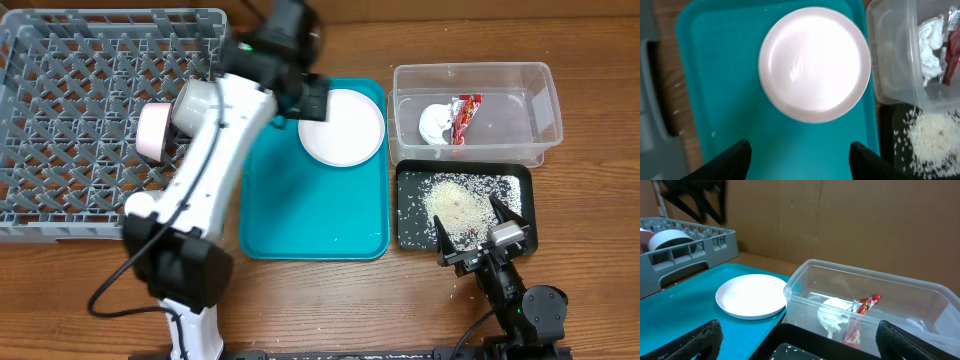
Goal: Sort waste into correct bins and load items into the dishwasher
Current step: 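Reach the left gripper to the white plate and grasp it, then carry the white plate with the left gripper into the dish rack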
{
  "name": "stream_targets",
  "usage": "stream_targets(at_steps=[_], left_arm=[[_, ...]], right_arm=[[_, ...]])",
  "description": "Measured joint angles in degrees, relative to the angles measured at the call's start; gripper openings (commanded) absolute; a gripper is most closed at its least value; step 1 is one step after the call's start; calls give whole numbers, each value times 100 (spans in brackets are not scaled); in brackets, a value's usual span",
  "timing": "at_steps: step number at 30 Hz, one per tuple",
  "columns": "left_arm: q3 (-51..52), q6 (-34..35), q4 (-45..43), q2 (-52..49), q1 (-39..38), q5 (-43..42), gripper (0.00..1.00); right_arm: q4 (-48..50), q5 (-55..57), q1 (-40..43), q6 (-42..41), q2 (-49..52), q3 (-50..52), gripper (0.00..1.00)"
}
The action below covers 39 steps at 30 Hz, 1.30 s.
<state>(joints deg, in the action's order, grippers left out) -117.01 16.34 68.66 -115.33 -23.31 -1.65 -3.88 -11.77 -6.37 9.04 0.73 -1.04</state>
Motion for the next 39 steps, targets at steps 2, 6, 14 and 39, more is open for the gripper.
stream_targets(at_steps=[2, 6, 14, 39], left_arm=[[136, 76, -326, -254, -57, 76, 63], [260, 330, -529, -968, 48, 168, 59], [310, 658, -745, -1939, 363, 190, 31], [-1340, 1029, 2785, 133, 219, 4360, 4]], right_arm=[[-2, 2, 0, 0, 0, 0, 100], [-4, 0, 0, 0, 0, 0, 100], [-2, 0, 0, 0, 0, 0, 100], [0, 0, 0, 0, 0, 0, 99]])
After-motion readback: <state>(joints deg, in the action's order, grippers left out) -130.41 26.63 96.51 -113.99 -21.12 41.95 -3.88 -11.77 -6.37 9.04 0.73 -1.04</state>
